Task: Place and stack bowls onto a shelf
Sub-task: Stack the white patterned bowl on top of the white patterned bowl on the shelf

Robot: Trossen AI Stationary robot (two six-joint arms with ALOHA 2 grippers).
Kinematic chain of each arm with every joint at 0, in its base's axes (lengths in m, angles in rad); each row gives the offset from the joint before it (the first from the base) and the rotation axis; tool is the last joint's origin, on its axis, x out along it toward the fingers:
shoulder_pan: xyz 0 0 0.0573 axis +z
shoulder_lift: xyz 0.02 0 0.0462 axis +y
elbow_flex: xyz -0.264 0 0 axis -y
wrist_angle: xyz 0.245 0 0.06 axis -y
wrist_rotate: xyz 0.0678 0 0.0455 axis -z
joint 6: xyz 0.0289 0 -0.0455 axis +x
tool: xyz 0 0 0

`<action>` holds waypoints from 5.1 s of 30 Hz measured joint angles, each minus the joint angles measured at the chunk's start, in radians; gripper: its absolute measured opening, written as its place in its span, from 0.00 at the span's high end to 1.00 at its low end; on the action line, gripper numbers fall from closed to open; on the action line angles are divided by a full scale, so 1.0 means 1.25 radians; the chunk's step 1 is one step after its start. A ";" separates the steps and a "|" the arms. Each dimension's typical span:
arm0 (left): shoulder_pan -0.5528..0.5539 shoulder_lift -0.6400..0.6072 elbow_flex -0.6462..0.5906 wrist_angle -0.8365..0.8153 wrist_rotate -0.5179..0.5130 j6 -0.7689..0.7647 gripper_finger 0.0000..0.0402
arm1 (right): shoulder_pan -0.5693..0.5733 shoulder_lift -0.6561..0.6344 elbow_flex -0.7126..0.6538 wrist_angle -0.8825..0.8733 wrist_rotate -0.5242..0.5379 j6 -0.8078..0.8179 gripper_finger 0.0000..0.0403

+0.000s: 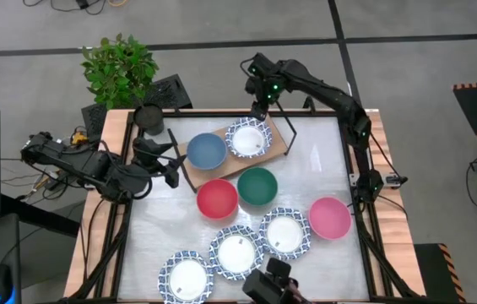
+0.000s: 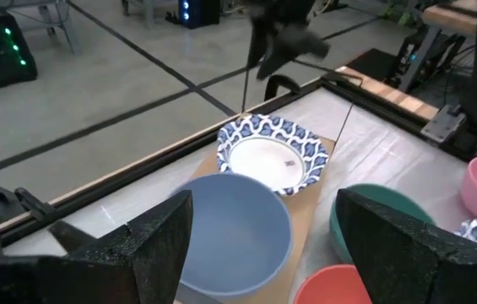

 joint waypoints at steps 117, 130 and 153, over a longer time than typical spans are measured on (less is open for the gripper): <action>0.000 0.000 0.000 -0.101 0.041 -0.061 0.31 | 0.641 -0.420 -0.776 0.149 -0.023 0.379 0.92; 0.000 0.000 0.000 -0.102 0.041 -0.052 0.31 | 0.579 -0.449 -0.527 -0.021 0.024 0.189 0.92; 0.000 0.000 0.000 -0.105 0.016 -0.049 0.31 | 0.056 -0.439 -0.450 0.328 0.023 0.035 0.93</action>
